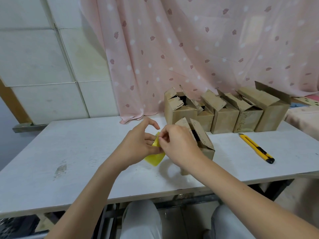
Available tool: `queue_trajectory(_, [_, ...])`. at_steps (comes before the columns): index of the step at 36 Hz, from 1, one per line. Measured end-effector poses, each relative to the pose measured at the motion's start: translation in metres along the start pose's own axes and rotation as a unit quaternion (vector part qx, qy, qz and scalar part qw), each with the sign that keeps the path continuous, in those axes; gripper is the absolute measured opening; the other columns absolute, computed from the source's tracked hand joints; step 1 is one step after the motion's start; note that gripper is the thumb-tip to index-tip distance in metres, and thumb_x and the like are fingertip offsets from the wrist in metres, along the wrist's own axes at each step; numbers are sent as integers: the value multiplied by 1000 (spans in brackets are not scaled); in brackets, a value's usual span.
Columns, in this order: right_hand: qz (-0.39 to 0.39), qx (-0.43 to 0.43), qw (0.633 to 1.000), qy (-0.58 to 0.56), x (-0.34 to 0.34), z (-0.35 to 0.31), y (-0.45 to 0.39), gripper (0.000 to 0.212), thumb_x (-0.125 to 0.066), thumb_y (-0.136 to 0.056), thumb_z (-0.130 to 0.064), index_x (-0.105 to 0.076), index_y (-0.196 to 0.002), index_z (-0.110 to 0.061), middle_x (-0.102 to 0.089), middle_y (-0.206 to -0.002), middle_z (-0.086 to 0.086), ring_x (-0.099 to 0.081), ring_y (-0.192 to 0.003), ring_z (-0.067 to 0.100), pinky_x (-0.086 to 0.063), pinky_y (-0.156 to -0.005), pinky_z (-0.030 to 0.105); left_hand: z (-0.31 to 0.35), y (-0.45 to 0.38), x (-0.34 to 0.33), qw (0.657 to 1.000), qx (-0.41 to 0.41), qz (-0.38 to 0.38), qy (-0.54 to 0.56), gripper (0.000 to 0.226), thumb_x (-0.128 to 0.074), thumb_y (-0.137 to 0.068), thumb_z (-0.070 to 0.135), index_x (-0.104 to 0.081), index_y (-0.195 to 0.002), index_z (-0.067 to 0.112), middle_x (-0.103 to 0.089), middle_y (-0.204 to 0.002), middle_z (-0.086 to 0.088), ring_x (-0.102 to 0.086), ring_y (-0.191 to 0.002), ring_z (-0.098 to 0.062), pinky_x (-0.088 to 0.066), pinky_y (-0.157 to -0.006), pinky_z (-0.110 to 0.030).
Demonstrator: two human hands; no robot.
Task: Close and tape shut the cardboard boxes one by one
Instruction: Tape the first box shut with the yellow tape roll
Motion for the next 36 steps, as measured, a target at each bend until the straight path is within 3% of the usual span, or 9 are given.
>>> queue_trajectory(4, [-48, 8, 998, 29, -8, 1, -1, 16, -50, -98, -18, -63, -102, -10, -66, -98, 5, -60, -97, 22, -50, -82, 39, -5, -1, -1, 1000, 6, -6, 0, 50, -78, -77, 3, -51, -109, 29, -75, -88, -2, -60, -67, -14, -46, -66, -26])
queue_trajectory(11, [-95, -4, 994, 45, -14, 6, 0, 20, -40, -102, -15, -50, -113, -1, -52, -115, 13, -50, -105, 27, -42, -84, 35, -8, -1, -3, 1000, 14, -13, 7, 46, -75, -79, 0, -52, -107, 27, -76, -90, -3, -59, -70, -18, -42, -57, -20])
queue_trajectory(17, [-120, -19, 993, -4, -17, 9, 1, 16, -38, -103, -17, -46, -110, -6, -51, -111, 9, -50, -99, 25, -43, -79, 35, -11, -4, -4, 1000, 11, 3, -15, 39, -74, -82, 3, -52, -106, 24, -77, -86, 3, -69, -70, -11, -52, -75, -34])
queue_trajectory(20, [-75, 4, 996, -38, -11, 9, 0, 13, -41, -105, -20, -48, -114, -13, -54, -107, 1, -51, -97, 18, -43, -80, 33, -15, -3, -3, 1000, 11, 8, 9, 42, -80, -80, 8, -52, -107, 22, -77, -89, -1, -68, -70, -17, -53, -80, -36])
queue_trajectory(23, [-24, 24, 999, -31, -1, 13, -4, 25, -55, -101, -22, -60, -125, -17, -60, -110, -1, -54, -101, 16, -45, -89, 31, -15, -1, -2, 999, 7, 14, 34, 45, -83, -79, 12, -49, -108, 22, -77, -92, -1, -71, -78, -25, -54, -82, -38])
queue_trajectory(26, [-4, 48, 999, 7, -2, 12, -3, 21, -62, -97, -19, -73, -114, -14, -65, -109, 5, -60, -99, 22, -49, -89, 37, -14, 0, -3, 999, 2, 29, 45, 45, -82, -81, 13, -46, -106, 22, -77, -89, 0, -70, -73, -15, -51, -78, -34])
queue_trajectory(29, [35, 70, 997, 6, -2, 11, 3, 17, -63, -95, -15, -76, -105, -11, -69, -104, 4, -62, -95, 24, -51, -85, 42, -15, 2, -3, 997, 3, 46, 67, 45, -81, -82, 13, -44, -105, 23, -77, -93, 2, -72, -76, -17, -49, -77, -33])
queue_trajectory(33, [85, 69, 993, -33, 3, 13, 11, 20, -66, -94, -11, -77, -111, -12, -71, -114, 3, -61, -107, 20, -44, -93, 25, -15, 7, -7, 994, 12, 11, 105, 52, -79, -80, 0, -42, -111, 18, -76, -103, 4, -72, -84, -27, -57, -82, -39])
queue_trajectory(36, [133, 97, 986, -38, 5, 10, 15, 13, -73, -88, -6, -80, -98, -8, -75, -99, 4, -66, -98, 25, -50, -89, 32, -16, 10, -9, 994, 8, -8, 105, 54, -73, -81, -11, -39, -114, 15, -76, -104, 1, -70, -80, -23, -58, -83, -39])
Point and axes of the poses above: each hand's wrist, its own y-axis away from the middle knuckle, its own x-axis out of the back of the hand, z = x × y, the point moved 5 cm from there along -y, towards the middle knuckle
